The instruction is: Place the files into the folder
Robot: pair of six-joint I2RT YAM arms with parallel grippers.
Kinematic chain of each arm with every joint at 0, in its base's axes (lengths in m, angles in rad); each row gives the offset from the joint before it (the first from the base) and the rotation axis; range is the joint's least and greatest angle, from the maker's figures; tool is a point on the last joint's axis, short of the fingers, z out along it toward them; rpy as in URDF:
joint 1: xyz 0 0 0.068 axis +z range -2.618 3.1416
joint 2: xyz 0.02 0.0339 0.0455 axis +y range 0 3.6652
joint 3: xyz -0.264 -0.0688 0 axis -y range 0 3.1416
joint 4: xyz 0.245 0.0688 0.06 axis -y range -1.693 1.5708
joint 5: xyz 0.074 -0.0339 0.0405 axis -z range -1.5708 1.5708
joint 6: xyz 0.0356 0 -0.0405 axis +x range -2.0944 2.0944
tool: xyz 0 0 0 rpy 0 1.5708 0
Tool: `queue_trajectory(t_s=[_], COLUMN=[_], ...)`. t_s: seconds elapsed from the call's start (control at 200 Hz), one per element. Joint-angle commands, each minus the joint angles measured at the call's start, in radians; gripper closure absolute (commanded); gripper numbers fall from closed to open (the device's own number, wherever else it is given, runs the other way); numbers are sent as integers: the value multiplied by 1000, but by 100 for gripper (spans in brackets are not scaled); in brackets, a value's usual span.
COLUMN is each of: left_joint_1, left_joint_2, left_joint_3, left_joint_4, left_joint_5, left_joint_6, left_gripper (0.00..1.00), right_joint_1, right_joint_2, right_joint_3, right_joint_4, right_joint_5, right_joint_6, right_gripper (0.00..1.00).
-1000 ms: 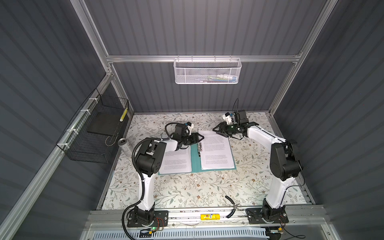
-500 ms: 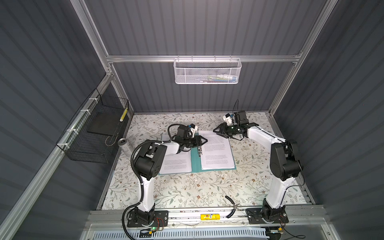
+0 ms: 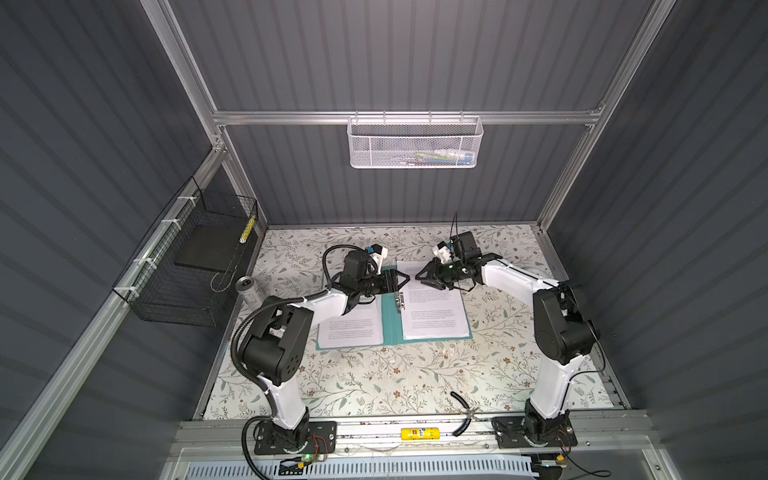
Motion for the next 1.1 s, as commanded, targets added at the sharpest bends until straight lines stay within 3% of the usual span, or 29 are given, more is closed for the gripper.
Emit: queue_trajectory(t_s=[0.0,0.38,1.096], left_joint_1=[-1,20,94], left_joint_2=[-60,-109,-76], left_joint_3=[-61,-275,-362], left_joint_4=[-82,27,117], left_joint_5=[-66,-109,-84], left_joint_6=[61,39,-14], left_gripper=[37,39,40], right_joint_1=[50,109,115], right_joint_2=[20,132,152], right_joint_3=[-16,-46,-84], right_joint_4=[46,203,265], right_joint_5=[0,-65,-77], right_joint_6=[71,248,281], right_gripper=[70,74,84])
